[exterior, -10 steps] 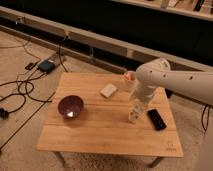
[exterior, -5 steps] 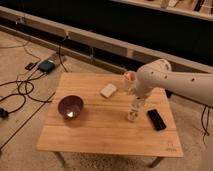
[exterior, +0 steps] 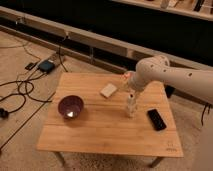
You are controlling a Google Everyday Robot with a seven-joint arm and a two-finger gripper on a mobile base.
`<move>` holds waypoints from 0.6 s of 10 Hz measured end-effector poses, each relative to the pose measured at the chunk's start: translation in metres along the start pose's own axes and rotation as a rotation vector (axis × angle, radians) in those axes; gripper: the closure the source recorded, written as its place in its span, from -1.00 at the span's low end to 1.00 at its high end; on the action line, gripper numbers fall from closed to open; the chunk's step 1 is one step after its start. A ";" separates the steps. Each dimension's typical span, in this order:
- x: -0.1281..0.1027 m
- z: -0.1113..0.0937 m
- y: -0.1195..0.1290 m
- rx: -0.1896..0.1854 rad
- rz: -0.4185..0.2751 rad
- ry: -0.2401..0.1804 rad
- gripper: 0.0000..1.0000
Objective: Knock the bottle over
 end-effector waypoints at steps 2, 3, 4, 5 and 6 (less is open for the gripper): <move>0.007 0.003 0.015 -0.020 -0.001 0.037 -0.30; 0.018 0.008 0.029 -0.033 -0.015 0.067 -0.30; 0.029 0.011 0.040 -0.040 -0.034 0.089 -0.30; 0.034 0.013 0.045 -0.041 -0.047 0.099 -0.30; 0.039 0.012 0.048 -0.041 -0.059 0.104 -0.30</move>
